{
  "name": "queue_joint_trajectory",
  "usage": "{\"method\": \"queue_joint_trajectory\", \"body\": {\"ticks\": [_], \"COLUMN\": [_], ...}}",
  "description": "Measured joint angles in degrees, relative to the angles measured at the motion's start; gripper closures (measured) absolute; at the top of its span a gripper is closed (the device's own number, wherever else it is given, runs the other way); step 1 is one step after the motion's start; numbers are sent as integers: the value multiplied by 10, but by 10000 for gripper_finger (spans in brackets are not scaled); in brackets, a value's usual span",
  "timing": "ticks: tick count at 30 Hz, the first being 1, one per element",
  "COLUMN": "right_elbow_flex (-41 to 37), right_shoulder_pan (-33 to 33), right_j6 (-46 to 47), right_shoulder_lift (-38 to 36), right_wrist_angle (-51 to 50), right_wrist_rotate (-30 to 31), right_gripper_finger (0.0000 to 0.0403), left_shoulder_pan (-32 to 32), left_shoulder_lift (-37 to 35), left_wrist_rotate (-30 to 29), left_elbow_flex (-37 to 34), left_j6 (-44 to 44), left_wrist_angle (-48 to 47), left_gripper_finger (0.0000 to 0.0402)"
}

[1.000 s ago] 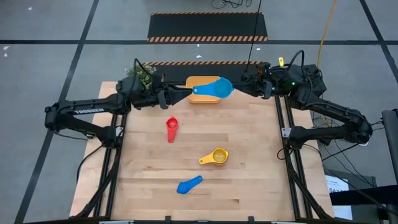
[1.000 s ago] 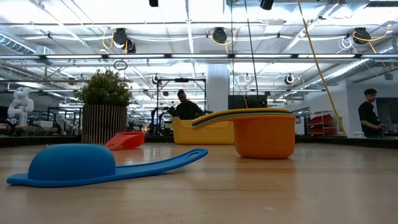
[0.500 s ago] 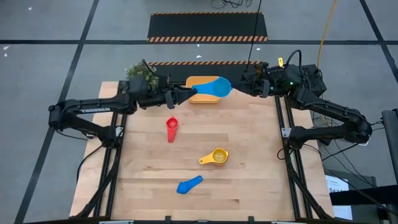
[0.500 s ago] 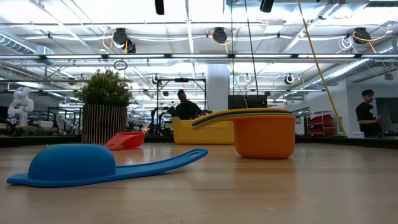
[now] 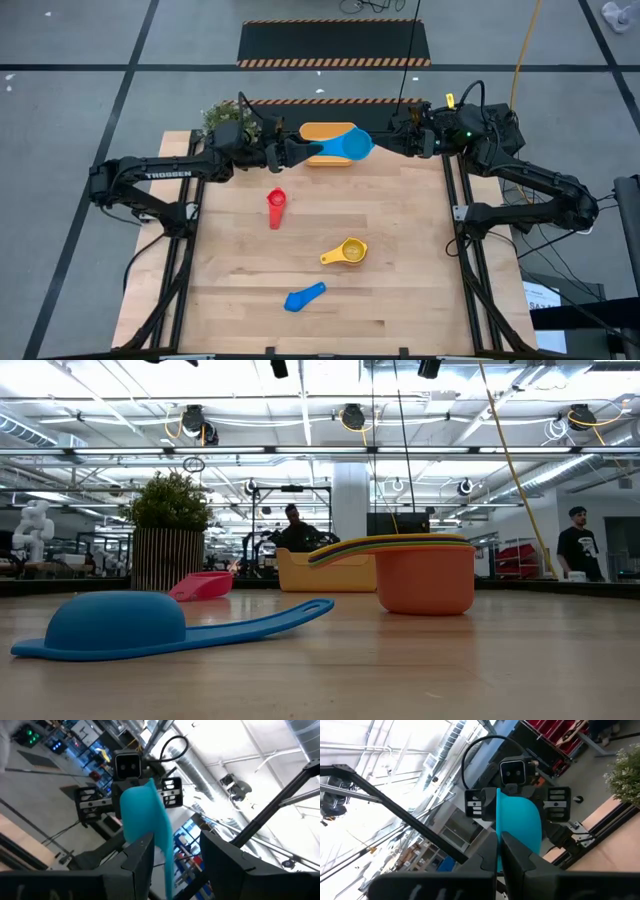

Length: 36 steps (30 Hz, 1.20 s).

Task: Nest measuring cups in basket
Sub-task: Stack the light blue measuring cup on top of the yellow measuring cup

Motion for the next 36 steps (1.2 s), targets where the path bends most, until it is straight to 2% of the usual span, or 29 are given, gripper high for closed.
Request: {"method": "queue_joint_trajectory", "body": {"ticks": [16, 20, 27, 36], "right_elbow_flex": [0, 0, 0, 0], "right_shoulder_pan": [-1, -1, -1, -1], "right_j6": [22, 26, 26, 48], "right_shoulder_lift": [-4, -4, -4, -5], "right_wrist_angle": [0, 0, 0, 1], "right_wrist_rotate": [-29, -29, -30, -46], "right_gripper_finger": [403, 403, 403, 396], "left_shoulder_pan": [1, 4, 4, 12], "left_shoulder_lift": [0, 0, 0, 0], "left_wrist_rotate": [38, 57, 83, 86], "left_elbow_flex": [0, 0, 0, 0], "left_j6": [0, 1, 7, 18], "left_wrist_angle": [-8, -8, -10, -12], "left_gripper_finger": [247, 283, 384, 395]}}
